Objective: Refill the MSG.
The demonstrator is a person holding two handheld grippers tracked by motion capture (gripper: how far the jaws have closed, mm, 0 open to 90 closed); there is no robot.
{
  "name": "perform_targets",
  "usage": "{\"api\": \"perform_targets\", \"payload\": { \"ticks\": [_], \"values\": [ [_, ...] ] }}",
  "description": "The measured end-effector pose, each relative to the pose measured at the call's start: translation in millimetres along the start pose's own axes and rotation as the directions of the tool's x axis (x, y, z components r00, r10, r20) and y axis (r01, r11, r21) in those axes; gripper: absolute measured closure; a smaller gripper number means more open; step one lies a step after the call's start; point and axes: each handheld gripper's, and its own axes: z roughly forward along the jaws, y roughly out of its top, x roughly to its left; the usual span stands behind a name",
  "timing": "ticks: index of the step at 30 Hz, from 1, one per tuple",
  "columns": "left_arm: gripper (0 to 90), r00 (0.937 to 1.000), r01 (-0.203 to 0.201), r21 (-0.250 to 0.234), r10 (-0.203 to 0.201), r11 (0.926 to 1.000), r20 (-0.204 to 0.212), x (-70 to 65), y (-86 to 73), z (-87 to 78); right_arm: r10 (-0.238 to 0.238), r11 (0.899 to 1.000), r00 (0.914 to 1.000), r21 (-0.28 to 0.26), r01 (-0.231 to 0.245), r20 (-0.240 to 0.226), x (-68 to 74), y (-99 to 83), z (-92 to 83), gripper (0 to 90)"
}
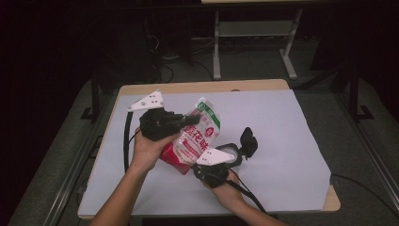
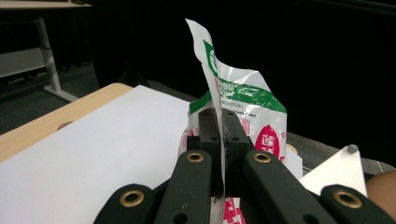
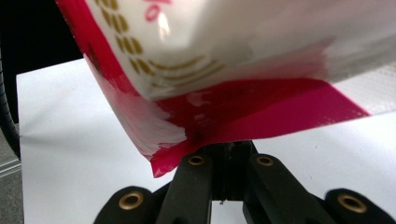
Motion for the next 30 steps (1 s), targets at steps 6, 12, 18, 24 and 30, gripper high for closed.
{"api": "perform_targets", "payload": {
  "ticks": [6,12,18,24,30],
  "values": [
    [90.0,0.9999,0.004,0.019,-0.003,0.9998,-0.015,-0.7,-0.5,6.5,-0.002,1.000,1.0000,0.002,0.002,0.003,2.1,-3.8,-1.2,89.8],
    [90.0,0.9999,0.000,0.046,0.000,0.9989,-0.016,-2.1,0.8,13.4,-0.012,1.000,0.9999,0.001,0.012,-0.004,3.8,-5.6,-0.2,89.8],
    [90.0,0.9999,0.004,0.073,-0.003,0.9973,-0.010,-1.5,2.9,19.0,-0.004,1.000,0.9998,0.008,0.004,-0.021,2.3,-5.9,-0.2,89.8],
    [90.0,0.9999,-0.012,0.105,0.011,0.9944,0.012,-1.7,5.8,24.6,-0.001,1.000,0.9997,0.014,0.001,-0.024,2.5,-5.8,-0.4,89.8],
    [90.0,0.9990,-0.035,0.147,0.030,0.9885,0.034,-4.1,10.3,33.4,-0.006,1.000,0.9993,0.013,0.007,-0.036,3.0,-6.0,-1.9,89.8]
  ]
}}
